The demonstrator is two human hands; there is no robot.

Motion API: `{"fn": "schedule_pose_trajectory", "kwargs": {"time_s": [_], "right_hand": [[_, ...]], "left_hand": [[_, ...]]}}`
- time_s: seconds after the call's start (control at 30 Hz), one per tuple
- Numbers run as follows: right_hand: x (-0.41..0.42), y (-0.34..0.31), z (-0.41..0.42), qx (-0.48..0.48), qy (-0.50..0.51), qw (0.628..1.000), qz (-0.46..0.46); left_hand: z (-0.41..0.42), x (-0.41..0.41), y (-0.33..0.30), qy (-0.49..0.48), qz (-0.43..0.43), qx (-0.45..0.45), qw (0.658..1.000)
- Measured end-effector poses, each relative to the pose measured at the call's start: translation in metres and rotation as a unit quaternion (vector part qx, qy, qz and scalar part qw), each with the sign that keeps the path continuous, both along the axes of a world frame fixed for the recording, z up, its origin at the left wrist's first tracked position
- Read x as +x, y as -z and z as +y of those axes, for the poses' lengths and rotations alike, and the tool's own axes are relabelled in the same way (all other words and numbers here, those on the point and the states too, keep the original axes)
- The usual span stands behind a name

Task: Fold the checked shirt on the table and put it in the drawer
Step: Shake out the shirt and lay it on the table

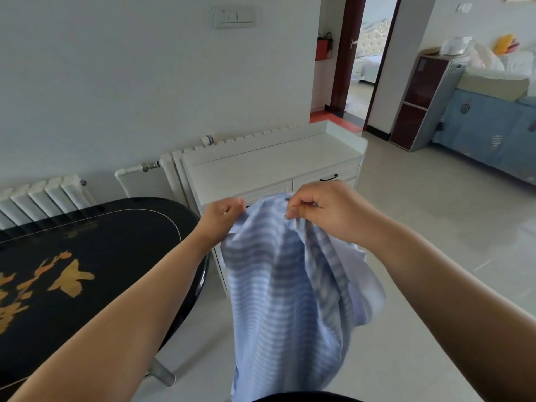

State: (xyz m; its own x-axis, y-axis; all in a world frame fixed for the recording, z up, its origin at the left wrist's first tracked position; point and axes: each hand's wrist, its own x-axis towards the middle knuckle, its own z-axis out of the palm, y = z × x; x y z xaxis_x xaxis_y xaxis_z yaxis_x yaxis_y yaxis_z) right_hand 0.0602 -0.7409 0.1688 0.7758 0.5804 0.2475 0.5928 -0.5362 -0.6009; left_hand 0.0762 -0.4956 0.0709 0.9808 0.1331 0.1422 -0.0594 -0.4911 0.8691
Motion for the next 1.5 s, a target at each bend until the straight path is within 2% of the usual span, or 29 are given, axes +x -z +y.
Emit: {"fn": "schedule_pose_trajectory", "kwargs": {"time_s": [0.13, 0.2, 0.37, 0.5, 0.57, 0.63, 0.7, 0.77, 0.8, 0.87, 0.97, 1.03, 1.17, 1.27, 1.33, 1.4, 1.47, 1.5], "right_hand": [[0.011, 0.008, -0.004, -0.004, 0.025, 1.0, 0.011], [0.014, 0.014, -0.006, -0.001, 0.033, 0.999, 0.024], [0.026, 0.021, -0.018, 0.008, 0.055, 0.998, 0.044], [0.036, 0.012, -0.032, 0.041, 0.087, 0.995, 0.03], [0.041, 0.004, -0.035, 0.062, 0.097, 0.993, 0.019], [0.047, -0.004, -0.038, 0.081, 0.106, 0.991, -0.001], [0.056, -0.011, -0.045, 0.097, 0.127, 0.987, -0.028], [0.065, -0.016, -0.054, 0.113, 0.154, 0.981, -0.044], [0.07, -0.017, -0.058, 0.115, 0.168, 0.978, -0.048], [0.082, -0.014, -0.065, 0.111, 0.19, 0.974, -0.046], [0.1, 0.002, -0.078, 0.086, 0.219, 0.971, -0.036], [0.109, 0.018, -0.088, 0.067, 0.239, 0.968, -0.038], [0.119, 0.05, -0.104, 0.024, 0.268, 0.963, -0.007], [0.124, 0.069, -0.113, 0.023, 0.292, 0.956, 0.007], [0.128, 0.079, -0.12, 0.025, 0.316, 0.948, 0.001], [0.131, 0.087, -0.125, 0.029, 0.34, 0.94, -0.003], [0.133, 0.092, -0.126, 0.027, 0.347, 0.937, 0.001], [0.134, 0.094, -0.124, 0.023, 0.344, 0.939, 0.006]], "left_hand": [[-0.001, -0.007, 0.024, -0.032, 0.024, -0.007, 0.999], [-0.005, -0.011, 0.029, -0.049, 0.014, 0.029, 0.998], [-0.005, -0.014, 0.017, -0.108, -0.108, 0.092, 0.984], [-0.013, -0.019, 0.008, -0.079, -0.164, 0.117, 0.976], [-0.019, -0.018, 0.008, -0.042, -0.111, 0.13, 0.984], [-0.017, -0.014, 0.013, -0.01, -0.009, 0.176, 0.984], [-0.002, -0.01, 0.027, 0.036, 0.128, 0.244, 0.961], [0.013, -0.017, 0.04, 0.11, 0.262, 0.268, 0.921], [0.019, -0.022, 0.048, 0.129, 0.298, 0.262, 0.909], [0.023, -0.031, 0.056, 0.126, 0.305, 0.267, 0.905], [0.033, -0.027, 0.049, 0.09, 0.263, 0.39, 0.878], [0.049, -0.02, 0.028, 0.03, 0.197, 0.468, 0.861], [0.076, -0.019, -0.03, -0.037, 0.036, 0.532, 0.845], [0.068, -0.025, -0.045, 0.038, -0.187, 0.555, 0.81], [0.059, -0.032, -0.04, 0.106, -0.253, 0.555, 0.785], [0.054, -0.04, -0.026, 0.182, -0.312, 0.568, 0.74], [0.05, -0.048, -0.009, 0.246, -0.377, 0.606, 0.656], [0.048, -0.051, -0.001, 0.264, -0.389, 0.62, 0.628]]}}
